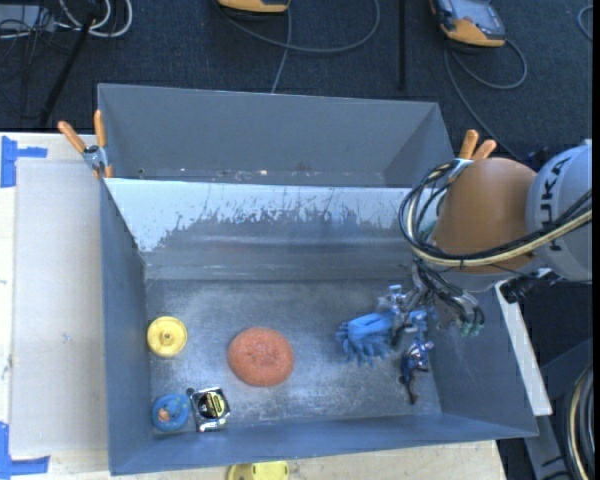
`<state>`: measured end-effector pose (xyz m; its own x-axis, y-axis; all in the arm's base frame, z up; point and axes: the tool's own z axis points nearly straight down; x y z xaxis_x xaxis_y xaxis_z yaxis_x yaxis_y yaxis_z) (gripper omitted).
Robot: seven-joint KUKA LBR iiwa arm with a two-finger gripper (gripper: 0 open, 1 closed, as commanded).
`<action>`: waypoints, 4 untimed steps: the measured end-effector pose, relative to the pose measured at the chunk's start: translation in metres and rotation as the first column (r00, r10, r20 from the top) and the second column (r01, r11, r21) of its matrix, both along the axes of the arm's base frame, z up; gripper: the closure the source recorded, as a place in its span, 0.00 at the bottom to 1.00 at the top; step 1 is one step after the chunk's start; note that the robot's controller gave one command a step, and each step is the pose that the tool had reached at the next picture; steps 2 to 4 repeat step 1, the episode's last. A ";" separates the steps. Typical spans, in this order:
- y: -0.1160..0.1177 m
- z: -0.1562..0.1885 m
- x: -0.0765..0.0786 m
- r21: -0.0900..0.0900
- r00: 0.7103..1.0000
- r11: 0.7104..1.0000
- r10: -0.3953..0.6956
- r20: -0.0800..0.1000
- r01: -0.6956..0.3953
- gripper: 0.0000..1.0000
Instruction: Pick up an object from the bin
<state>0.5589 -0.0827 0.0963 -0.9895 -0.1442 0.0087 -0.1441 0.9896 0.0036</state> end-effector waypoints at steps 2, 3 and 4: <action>0.000 0.021 0.003 -0.002 1.000 1.000 0.000 0.009 0.000 1.00; 0.000 0.021 0.003 -0.002 1.000 1.000 0.000 0.009 0.000 1.00; 0.000 0.021 0.003 -0.002 1.000 1.000 0.000 0.009 0.000 1.00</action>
Offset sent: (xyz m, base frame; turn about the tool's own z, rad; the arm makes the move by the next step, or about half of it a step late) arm 0.0001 0.0002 0.0143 0.0000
